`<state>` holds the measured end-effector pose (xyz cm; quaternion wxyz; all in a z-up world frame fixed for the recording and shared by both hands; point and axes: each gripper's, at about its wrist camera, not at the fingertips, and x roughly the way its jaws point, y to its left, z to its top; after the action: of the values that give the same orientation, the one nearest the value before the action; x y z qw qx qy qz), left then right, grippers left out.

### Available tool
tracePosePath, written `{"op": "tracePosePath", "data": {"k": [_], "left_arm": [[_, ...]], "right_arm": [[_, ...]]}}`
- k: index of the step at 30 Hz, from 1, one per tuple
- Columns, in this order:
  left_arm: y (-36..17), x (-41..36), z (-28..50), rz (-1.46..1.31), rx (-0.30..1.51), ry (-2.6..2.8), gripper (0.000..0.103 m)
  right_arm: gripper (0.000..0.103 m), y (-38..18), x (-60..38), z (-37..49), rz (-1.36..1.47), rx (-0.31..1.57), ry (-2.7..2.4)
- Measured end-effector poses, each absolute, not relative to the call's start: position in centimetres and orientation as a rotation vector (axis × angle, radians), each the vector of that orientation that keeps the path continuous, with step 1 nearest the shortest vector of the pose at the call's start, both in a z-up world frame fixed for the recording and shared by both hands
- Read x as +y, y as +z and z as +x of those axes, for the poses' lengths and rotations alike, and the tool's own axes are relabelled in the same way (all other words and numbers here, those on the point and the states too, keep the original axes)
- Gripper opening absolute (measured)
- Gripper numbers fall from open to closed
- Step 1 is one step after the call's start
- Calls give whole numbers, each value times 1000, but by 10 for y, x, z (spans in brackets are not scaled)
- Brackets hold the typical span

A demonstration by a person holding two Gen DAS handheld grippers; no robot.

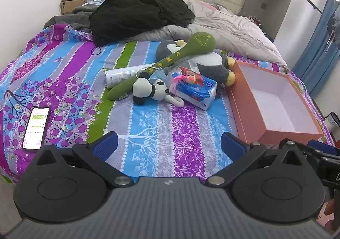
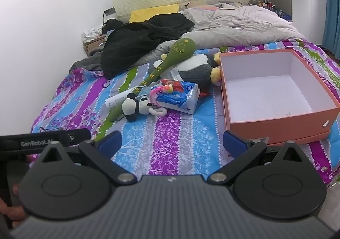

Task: Organize soft objects

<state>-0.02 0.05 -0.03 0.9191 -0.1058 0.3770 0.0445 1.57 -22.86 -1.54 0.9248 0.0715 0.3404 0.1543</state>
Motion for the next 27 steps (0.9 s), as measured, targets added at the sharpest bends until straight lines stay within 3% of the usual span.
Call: {"op": "tracePosePath", "data": {"k": [27], "left_arm": [[-1,-4,-1,-209,774,91,103]], "right_arm": [[103,-13,-228,15,134,698,311]]}}
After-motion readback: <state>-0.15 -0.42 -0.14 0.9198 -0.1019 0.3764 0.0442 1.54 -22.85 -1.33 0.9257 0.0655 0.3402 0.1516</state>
